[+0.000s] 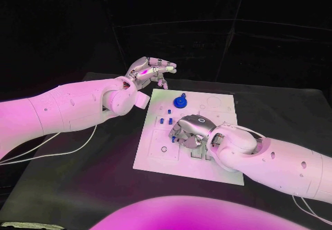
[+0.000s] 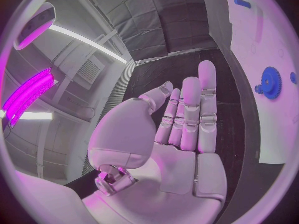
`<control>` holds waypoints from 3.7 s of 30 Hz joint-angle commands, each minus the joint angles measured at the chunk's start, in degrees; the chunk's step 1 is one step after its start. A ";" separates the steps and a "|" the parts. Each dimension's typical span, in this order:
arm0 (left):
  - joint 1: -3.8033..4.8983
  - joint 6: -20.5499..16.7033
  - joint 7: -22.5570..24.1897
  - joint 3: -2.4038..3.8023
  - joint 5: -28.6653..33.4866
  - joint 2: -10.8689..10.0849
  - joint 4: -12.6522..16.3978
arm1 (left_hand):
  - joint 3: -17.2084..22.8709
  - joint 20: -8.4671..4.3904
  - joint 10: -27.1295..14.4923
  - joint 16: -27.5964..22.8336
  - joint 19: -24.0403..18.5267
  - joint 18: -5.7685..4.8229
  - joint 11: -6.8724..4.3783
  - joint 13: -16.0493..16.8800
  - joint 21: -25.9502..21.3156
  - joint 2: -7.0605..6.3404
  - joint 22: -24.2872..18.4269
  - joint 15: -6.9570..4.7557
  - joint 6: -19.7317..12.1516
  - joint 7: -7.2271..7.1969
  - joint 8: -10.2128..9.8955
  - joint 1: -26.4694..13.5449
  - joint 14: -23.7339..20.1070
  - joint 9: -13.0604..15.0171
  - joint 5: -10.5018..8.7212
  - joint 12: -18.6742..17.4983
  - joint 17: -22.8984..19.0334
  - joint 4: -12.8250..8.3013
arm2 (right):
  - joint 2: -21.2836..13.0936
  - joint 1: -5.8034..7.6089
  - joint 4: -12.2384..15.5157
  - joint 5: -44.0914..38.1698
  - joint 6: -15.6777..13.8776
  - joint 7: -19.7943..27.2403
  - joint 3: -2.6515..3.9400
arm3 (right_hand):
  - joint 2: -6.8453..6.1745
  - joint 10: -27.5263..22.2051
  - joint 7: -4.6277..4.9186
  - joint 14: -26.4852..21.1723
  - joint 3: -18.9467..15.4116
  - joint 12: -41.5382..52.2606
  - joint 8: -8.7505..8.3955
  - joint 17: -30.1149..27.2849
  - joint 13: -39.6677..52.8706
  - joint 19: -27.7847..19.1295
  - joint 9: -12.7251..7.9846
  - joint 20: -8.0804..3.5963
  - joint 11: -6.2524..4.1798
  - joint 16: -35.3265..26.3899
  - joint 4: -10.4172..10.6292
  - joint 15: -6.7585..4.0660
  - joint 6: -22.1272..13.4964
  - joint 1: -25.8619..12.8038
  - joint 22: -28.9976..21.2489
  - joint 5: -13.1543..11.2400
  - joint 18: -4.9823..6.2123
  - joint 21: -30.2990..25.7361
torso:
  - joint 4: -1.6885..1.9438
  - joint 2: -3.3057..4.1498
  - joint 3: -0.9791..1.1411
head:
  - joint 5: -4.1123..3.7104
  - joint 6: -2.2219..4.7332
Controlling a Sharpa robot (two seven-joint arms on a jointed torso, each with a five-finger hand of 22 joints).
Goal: Assemble the parts on the task board
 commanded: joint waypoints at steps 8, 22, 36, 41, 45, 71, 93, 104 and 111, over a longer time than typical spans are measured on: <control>0.11 0.78 0.31 0.05 0.28 0.08 -0.20 | -0.27 0.08 -0.40 -0.31 -0.40 1.13 0.14 0.09 -0.41 -0.04 -0.08 -0.05 -0.31 0.07 0.22 -0.59 -0.32 0.01 0.13 0.27 -0.07 0.11 | -0.31 -0.04 0.31 -1.41 -1.05 -0.21 -0.02 | 0.05 -0.20 0.19 0.56 0.39 -0.33 -0.21 -0.08 -0.01 0.18 0.02 0.16 0.16 0.24 0.05 0.15 -0.31 -0.57 0.04 0.22 0.63 0.24 | -0.04 0.00 0.03 | 0.06 -0.07; 0.11 0.83 0.20 0.05 0.28 0.13 -0.51 | -0.30 0.09 -0.43 -0.30 -0.40 1.14 0.14 0.09 -0.44 -0.02 -0.10 -0.04 -0.35 0.08 0.23 -0.59 -0.33 0.01 0.13 0.29 -0.09 0.13 | -0.66 -0.05 0.45 -1.88 -1.81 -0.25 -0.02 | 0.04 -0.20 0.19 0.56 0.43 -0.34 -0.20 -0.06 0.00 0.18 0.02 0.17 0.16 0.26 0.05 0.16 -0.32 -0.63 0.04 0.23 0.63 0.24 | -0.07 -0.01 0.02 | -0.24 -0.10; 0.11 0.98 0.01 0.05 0.28 0.06 -0.44 | -0.30 0.09 -0.43 -0.30 -0.40 1.14 0.14 0.09 -0.44 -0.02 -0.10 -0.04 -0.35 0.08 0.23 -0.59 -0.33 0.01 0.13 0.29 -0.09 0.13 | -0.23 -0.05 0.26 -3.11 0.06 -1.16 -0.01 | 0.00 -0.22 0.19 0.56 0.48 -0.35 -0.19 -0.06 0.00 0.17 0.02 0.18 0.16 0.27 0.01 0.16 -0.34 -0.70 0.03 0.22 0.63 0.23 | 0.03 0.04 -0.03 | -0.42 -0.17; 0.11 0.97 -0.06 0.05 0.28 -0.04 -0.36 | -0.30 0.09 -0.43 -0.30 -0.40 1.14 0.14 0.09 -0.44 -0.02 -0.10 -0.04 -0.35 0.08 0.23 -0.59 -0.33 0.01 0.13 0.29 -0.09 0.13 | -0.02 -0.05 0.12 -3.79 1.58 -1.70 -0.01 | -0.11 -0.26 0.20 0.54 0.51 -0.37 -0.19 -0.14 0.00 0.15 0.02 0.19 0.18 0.24 -0.02 0.17 -0.39 -0.84 0.02 0.14 0.64 0.22 | -0.05 0.02 -0.03 | -0.38 -0.29; 0.11 1.01 -0.12 0.05 0.28 -0.07 -0.29 | -0.37 0.10 -0.52 -0.29 -0.39 1.14 0.15 0.08 -0.50 0.01 -0.15 -0.03 -0.43 0.09 0.26 -0.58 -0.36 0.02 0.13 0.34 -0.14 0.13 | 0.20 -0.05 0.19 -4.39 2.72 -2.02 -0.01 | -0.16 -0.28 0.21 0.52 0.54 -0.39 -0.18 -0.24 0.01 0.13 0.03 0.21 0.19 0.19 -0.01 0.19 -0.42 -1.02 -0.03 0.01 0.65 0.20 | -0.04 0.01 -0.01 | -0.39 -0.33; 0.12 1.03 -0.33 0.05 0.28 -0.33 -0.17 | -0.37 0.10 -0.52 -0.29 -0.39 1.14 0.15 0.08 -0.50 0.01 -0.15 -0.03 -0.43 0.09 0.26 -0.58 -0.36 0.02 0.13 0.34 -0.14 0.13 | 0.05 -0.05 0.48 -6.16 -0.19 -3.11 -0.01 | -3.83 -10.83 1.65 -1.04 -2.64 -4.59 -0.51 -4.84 -0.31 -3.71 -0.26 1.78 2.36 -2.90 0.86 1.88 -11.04 -5.64 -7.77 -0.62 2.19 -4.77 | -0.02 -0.04 0.01 | -0.53 -0.36; 0.11 1.13 -0.42 0.05 0.27 -0.78 -0.17 | -0.47 0.11 -0.71 -0.27 -0.37 1.15 0.16 0.08 -0.64 0.03 -0.27 -0.02 -0.61 0.11 0.32 -0.38 -0.42 0.02 0.13 0.46 -0.25 -0.02 | -12.40 2.72 7.59 -0.17 -6.23 -5.57 1.97 | -4.60 -8.29 0.94 -1.02 -7.38 0.04 -0.21 -8.19 -0.33 -2.80 0.03 1.39 1.53 -4.55 2.68 1.29 -8.90 -7.37 -8.30 1.36 2.16 -5.39 | -0.11 -0.07 -0.05 | -2.31 1.42; 0.10 1.22 -0.49 0.05 0.27 -0.45 -0.52 | -0.47 0.11 -0.71 -0.27 -0.37 1.15 0.16 0.08 -0.64 0.03 -0.27 -0.02 -0.61 0.11 0.32 -0.38 -0.42 0.02 0.13 0.46 -0.25 -0.02 | -14.84 4.30 6.17 -4.64 7.48 -9.62 2.36 | -4.14 -14.52 -1.02 -1.17 -20.65 -0.08 -0.25 -10.83 -0.29 -3.95 0.05 1.55 1.88 -5.94 6.10 1.64 -10.70 -4.59 -12.08 1.81 2.72 -8.32 | 0.04 0.07 0.03 | -2.95 1.95; 0.09 1.26 -0.51 0.04 0.27 -0.35 -0.66 | -0.47 0.11 -0.71 -0.27 -0.37 1.15 0.16 0.08 -0.64 0.03 -0.27 -0.02 -0.61 0.11 0.32 -0.38 -0.42 0.02 0.13 0.46 -0.25 -0.02 | -14.39 4.41 5.55 -5.27 11.11 -9.67 2.37 | -2.90 -14.67 -0.98 -1.10 -23.65 1.04 -0.18 -11.52 -0.17 -3.87 0.09 1.65 1.84 -6.24 8.04 1.65 -10.39 -1.92 -12.72 1.99 2.81 -8.90 | 0.04 0.02 0.02 | -2.85 1.75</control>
